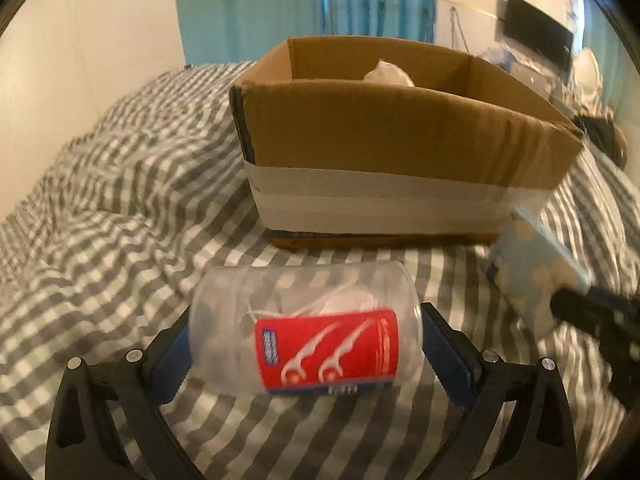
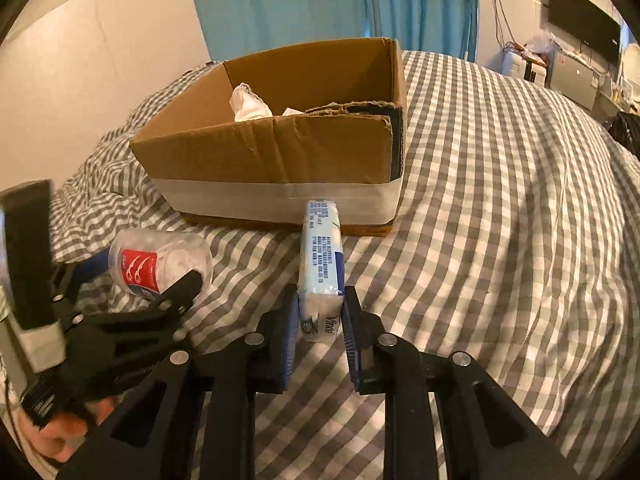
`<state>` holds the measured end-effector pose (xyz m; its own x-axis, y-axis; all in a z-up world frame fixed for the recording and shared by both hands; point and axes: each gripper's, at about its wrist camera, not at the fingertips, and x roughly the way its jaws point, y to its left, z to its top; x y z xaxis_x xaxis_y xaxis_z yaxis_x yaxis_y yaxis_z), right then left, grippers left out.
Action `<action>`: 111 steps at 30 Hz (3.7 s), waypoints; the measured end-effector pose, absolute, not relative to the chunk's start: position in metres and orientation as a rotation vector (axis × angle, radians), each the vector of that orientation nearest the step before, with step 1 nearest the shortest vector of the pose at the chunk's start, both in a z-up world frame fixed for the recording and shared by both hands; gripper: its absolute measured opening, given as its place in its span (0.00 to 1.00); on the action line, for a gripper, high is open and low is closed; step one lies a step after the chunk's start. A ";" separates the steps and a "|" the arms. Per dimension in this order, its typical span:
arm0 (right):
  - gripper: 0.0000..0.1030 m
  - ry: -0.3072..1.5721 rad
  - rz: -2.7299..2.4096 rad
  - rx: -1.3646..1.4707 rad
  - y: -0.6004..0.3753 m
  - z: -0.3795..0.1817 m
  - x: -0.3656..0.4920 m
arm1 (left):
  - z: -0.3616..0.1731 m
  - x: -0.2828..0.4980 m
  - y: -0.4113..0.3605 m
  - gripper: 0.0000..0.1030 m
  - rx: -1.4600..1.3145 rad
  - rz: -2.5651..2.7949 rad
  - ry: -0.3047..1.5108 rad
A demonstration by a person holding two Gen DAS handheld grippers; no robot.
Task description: Organize objects
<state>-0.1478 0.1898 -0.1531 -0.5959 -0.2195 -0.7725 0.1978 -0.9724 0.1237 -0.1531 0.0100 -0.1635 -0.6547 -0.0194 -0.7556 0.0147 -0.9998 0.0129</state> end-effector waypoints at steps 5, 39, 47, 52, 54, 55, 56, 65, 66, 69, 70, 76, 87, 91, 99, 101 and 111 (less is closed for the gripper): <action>0.18 -0.007 -2.621 1.280 0.174 -0.159 -0.157 | -0.165 -0.153 0.007 0.87 1.310 -2.847 -0.031; 0.17 0.178 -2.788 0.807 0.156 0.037 -0.101 | 0.023 -0.122 -0.002 0.87 1.049 -3.075 0.003; 0.17 0.198 -2.771 0.765 0.143 0.058 -0.162 | 0.051 -0.185 -0.001 0.87 0.981 -3.104 -0.029; 0.17 0.166 -2.738 0.799 0.142 0.042 -0.202 | 0.042 -0.224 0.012 0.87 0.958 -3.115 -0.109; 0.17 0.129 -2.720 0.825 0.142 0.030 -0.221 | 0.034 -0.239 0.016 0.87 0.967 -3.108 -0.121; 0.17 0.117 -2.716 0.835 0.143 0.024 -0.229 | 0.027 -0.248 0.018 0.87 0.979 -3.101 -0.125; 0.17 0.107 -2.715 0.847 0.142 0.018 -0.238 | 0.020 -0.256 0.019 0.87 0.995 -3.095 -0.126; 0.17 0.072 -2.691 0.983 0.150 -0.046 -0.310 | -0.047 -0.311 0.029 0.87 1.157 -3.032 -0.151; 0.17 0.070 -2.688 0.996 0.151 -0.053 -0.314 | -0.052 -0.311 0.028 0.87 1.159 -3.028 -0.160; 0.17 0.067 -2.675 1.032 0.150 -0.071 -0.326 | -0.066 -0.317 0.026 0.87 1.186 -3.010 -0.198; 0.17 0.067 -2.673 1.040 0.151 -0.076 -0.328 | -0.070 -0.318 0.027 0.87 1.193 -3.005 -0.210; 0.18 0.048 -2.654 1.059 0.154 -0.092 -0.336 | -0.075 -0.315 0.035 0.87 1.217 -2.996 -0.259; 0.51 0.024 -2.770 0.945 0.168 -0.023 -0.296 | -0.005 -0.269 0.030 0.99 1.049 -3.061 -0.231; 0.60 0.058 -2.823 0.874 0.172 0.018 -0.269 | 0.037 -0.237 0.027 1.00 0.945 -3.099 -0.196; 0.80 0.074 -2.922 0.669 0.176 0.104 -0.189 | 0.115 -0.165 0.016 1.00 0.701 -3.179 -0.165; 0.86 0.070 -2.932 0.611 0.178 0.118 -0.167 | 0.126 -0.146 0.016 1.00 0.659 -3.203 -0.135; 1.00 0.089 -3.042 0.494 0.188 0.127 -0.078 | 0.129 -0.071 -0.002 1.00 0.488 -3.196 -0.013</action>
<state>-0.0783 0.1879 0.1267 -0.9469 -0.0488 -0.3177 0.0673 -0.9966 -0.0475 -0.0712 -0.0021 0.1291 -0.9505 0.0888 -0.2979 -0.0913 -0.9958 -0.0056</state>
